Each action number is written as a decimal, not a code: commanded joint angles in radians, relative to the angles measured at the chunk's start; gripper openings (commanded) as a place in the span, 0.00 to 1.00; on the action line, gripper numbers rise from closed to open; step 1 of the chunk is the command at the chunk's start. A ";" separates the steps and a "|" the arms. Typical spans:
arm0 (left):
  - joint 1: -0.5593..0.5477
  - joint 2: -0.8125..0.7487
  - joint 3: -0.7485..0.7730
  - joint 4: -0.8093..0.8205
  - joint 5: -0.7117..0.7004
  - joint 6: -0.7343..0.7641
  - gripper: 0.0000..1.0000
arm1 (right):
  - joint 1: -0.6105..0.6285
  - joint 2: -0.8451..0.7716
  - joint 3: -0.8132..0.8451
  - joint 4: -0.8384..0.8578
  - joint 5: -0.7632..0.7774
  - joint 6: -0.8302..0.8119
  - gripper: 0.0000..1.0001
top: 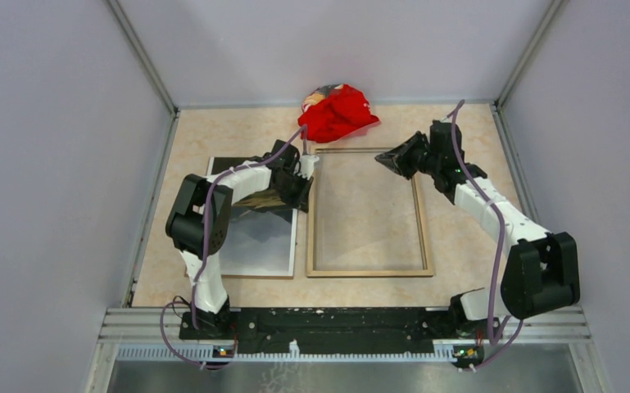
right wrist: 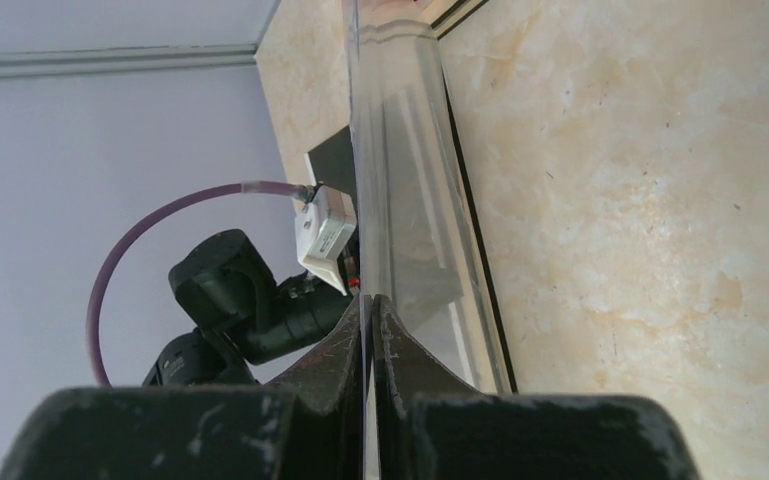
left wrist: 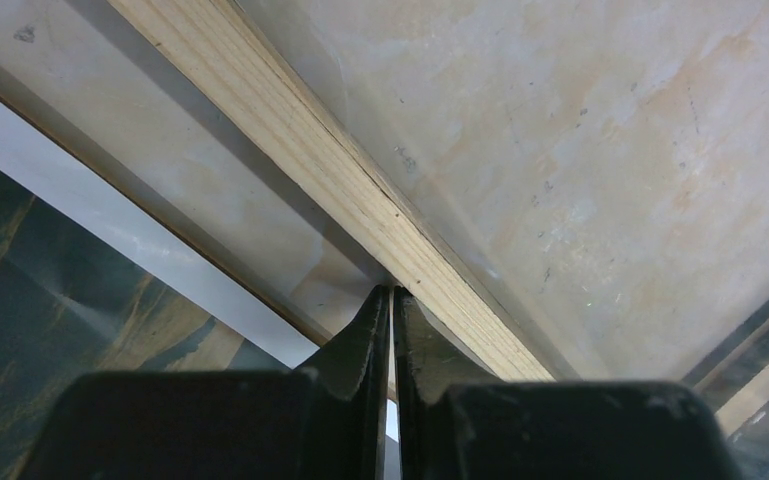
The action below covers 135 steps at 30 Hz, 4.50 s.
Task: Put the photo into the frame
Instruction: Place the photo frame item in the photo frame, then move the photo frame to the center of the board.
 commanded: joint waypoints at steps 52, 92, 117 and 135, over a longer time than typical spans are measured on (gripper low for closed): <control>0.001 -0.047 0.005 0.007 0.003 0.021 0.07 | -0.007 0.211 0.200 -0.293 0.155 -0.483 0.99; 0.009 -0.042 0.003 -0.001 0.009 0.037 0.07 | -0.001 0.336 0.216 -0.352 0.439 -0.566 0.99; -0.006 -0.032 0.006 0.028 0.020 0.021 0.06 | -0.128 0.208 0.092 -0.318 0.370 -0.548 0.99; -0.109 0.071 0.195 -0.009 0.000 0.006 0.08 | -0.131 0.012 0.037 -0.343 0.348 -0.543 0.99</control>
